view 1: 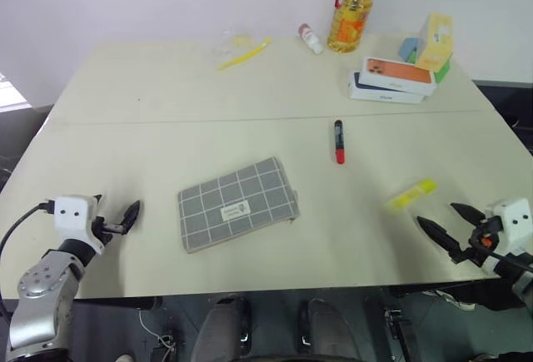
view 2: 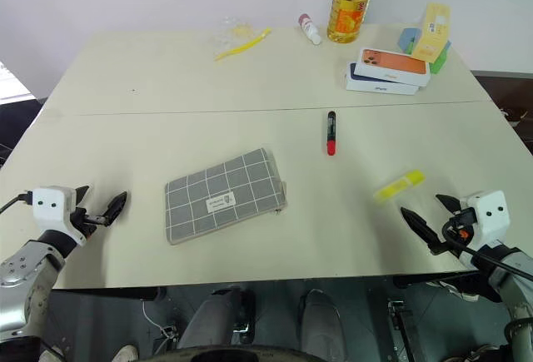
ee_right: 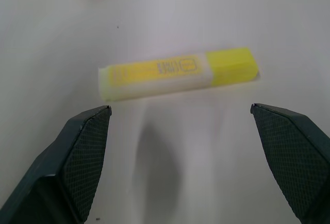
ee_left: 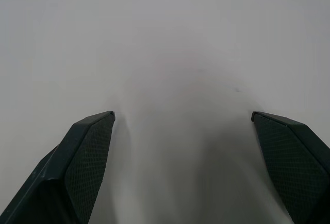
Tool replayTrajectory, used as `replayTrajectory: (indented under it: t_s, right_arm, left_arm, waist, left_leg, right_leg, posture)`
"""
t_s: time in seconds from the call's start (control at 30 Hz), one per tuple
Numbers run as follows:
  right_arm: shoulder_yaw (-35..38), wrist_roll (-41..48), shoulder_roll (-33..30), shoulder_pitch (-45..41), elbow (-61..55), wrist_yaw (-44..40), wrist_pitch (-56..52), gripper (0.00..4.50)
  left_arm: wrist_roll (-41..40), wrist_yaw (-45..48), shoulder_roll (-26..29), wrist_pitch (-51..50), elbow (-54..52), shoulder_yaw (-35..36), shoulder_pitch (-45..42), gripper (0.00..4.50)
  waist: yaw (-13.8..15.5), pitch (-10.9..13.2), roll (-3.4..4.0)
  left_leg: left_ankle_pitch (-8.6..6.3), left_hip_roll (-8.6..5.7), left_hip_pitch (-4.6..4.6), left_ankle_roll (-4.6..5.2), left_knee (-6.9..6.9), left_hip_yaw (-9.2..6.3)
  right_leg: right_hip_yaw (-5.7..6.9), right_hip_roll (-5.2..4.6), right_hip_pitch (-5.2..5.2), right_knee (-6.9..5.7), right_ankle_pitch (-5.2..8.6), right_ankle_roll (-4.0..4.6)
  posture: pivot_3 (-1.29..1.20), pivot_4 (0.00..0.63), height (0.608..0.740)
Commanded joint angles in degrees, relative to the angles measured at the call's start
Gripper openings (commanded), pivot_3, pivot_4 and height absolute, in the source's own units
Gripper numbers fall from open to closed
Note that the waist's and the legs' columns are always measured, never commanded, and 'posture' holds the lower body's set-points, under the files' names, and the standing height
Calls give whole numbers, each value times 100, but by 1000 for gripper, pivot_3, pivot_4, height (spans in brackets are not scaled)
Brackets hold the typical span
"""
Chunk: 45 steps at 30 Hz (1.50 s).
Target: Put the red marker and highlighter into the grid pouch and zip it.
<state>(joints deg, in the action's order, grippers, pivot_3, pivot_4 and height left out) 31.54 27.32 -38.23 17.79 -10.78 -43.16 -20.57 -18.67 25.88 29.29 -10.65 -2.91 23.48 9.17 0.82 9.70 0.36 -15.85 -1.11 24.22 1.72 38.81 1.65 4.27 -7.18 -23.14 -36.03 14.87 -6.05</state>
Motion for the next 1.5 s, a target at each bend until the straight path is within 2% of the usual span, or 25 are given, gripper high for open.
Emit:
replayTrajectory:
  t_s: [0.03, 0.23, 0.47, 0.57, 0.8, 0.97, 1.13, 1.33, 1.5]
  right_arm:
    - [79, -1, 54, 22, -2, -8, 176, 4500]
    - [-76, 98, 31, -130, -253, -33, 43, 4500]
    - [-866, 438, 225, -973, -1106, 247, -465, 4500]
    - [-1708, 566, 563, -1673, -1555, 556, -877, 3681]
    - [-3625, -266, 1175, -2796, -1639, 1200, -1306, 97]
    - [-4479, -1031, 1584, -3260, -1158, 1688, -1514, 42]
    - [-4968, -1495, 1596, -3446, -692, 1765, -1896, 42]
    - [-4740, -1495, 2084, -3474, -288, 2109, -2380, 42]
    - [-4701, -1520, 2204, -3452, -236, 2086, -2448, 42]
  left_arm:
    - [39, 24, 21, 5, 25, 1, -14, 4478]
    - [-90, 71, -53, 5, 5, 26, -56, 4478]
    - [148, -62, -164, 360, -17, -39, -21, 4478]
    - [147, -99, -307, 553, -93, -28, -9, 4500]
    - [220, 3, -361, 864, -48, -114, -48, 4500]
    - [382, 183, -243, 1176, -38, -261, -39, 4500]
    - [596, 460, -19, 1453, -46, -347, 7, 4500]
    - [999, 1149, 630, 2248, -86, -558, 396, 4500]
    - [1140, 1792, 1125, 3165, 9, -800, 629, 4500]
  waist:
    - [0, 0, 0]
    - [-4, 0, 0]
    - [-8, 0, 3]
    - [-10, 0, 2]
    - [-17, -1, -4]
    - [-11, -1, -5]
    - [-28, -2, -6]
    - [-53, -5, -9]
    - [-49, -9, -10]
  left_leg:
    - [0, 0, 0, 0, 0, 0]
    - [0, 0, 0, 0, 0, 0]
    - [0, 0, 0, 0, 0, 0]
    - [0, 0, 2, 0, 0, 0]
    - [-1, -5, 13, 2, 0, 0]
    - [-1, -7, 14, 2, 0, 0]
    - [-1, -8, 14, 2, 0, 1]
    - [-1, -7, 12, 0, -1, 0]
    - [-8, -7, 9, -12, -4, 1]
  right_leg:
    - [0, 0, 0, 0, 0, 0]
    - [0, 0, 0, 0, 0, 0]
    - [-1, 1, -2, -2, 0, 0]
    - [-1, 1, -10, -2, 0, 0]
    - [-1, -2, -26, 1, -1, 0]
    - [0, -2, -29, -2, -3, 0]
    - [2, -1, -28, -3, -5, -1]
    - [3, 0, -30, -4, -5, 2]
    - [1, -2, -30, -1, -7, 13]
  posture:
    - [0, 150, 740]
    - [0, 150, 740]
    - [0, 150, 740]
    - [0, 150, 740]
    - [0, 150, 740]
    - [0, 150, 740]
    - [0, 150, 740]
    - [0, 150, 740]
    - [0, 150, 740]
